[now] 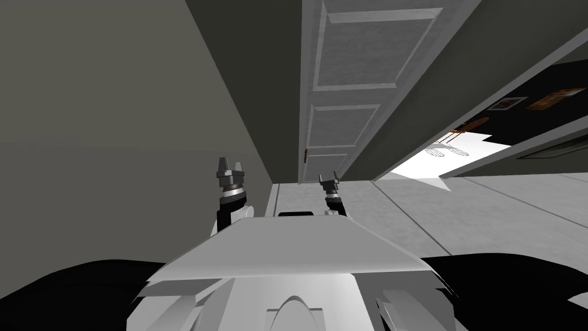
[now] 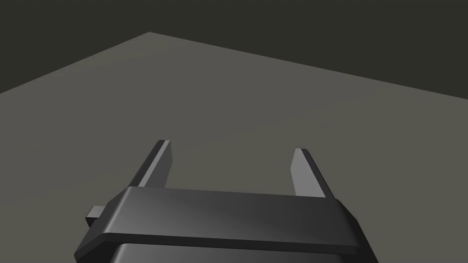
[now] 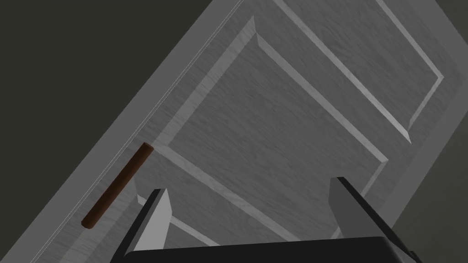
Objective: Pull the door open
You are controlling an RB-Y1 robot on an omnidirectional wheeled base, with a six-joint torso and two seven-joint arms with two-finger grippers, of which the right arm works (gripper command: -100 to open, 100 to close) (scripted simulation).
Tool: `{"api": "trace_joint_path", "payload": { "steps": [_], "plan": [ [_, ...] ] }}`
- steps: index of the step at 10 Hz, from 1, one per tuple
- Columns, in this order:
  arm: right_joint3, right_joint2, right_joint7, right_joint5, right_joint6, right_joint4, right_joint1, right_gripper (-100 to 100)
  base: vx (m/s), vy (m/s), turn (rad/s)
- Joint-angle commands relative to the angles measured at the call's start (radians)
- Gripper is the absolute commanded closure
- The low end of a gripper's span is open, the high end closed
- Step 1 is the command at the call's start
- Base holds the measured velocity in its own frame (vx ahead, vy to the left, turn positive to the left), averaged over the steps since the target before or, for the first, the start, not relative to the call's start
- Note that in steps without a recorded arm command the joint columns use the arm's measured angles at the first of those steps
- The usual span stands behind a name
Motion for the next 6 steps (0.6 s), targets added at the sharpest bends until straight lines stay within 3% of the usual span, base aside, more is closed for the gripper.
{"api": "trace_joint_path", "payload": {
  "steps": [1, 6],
  "plan": [
    [0.005, -0.009, -0.038, -0.013, -0.011, 0.036, -0.008, -100, 0.101, 0.026, 0.022],
    [0.024, -0.032, -0.143, -0.049, -0.037, 0.125, -0.019, -100, 0.104, 0.028, 0.022]
  ]
}}
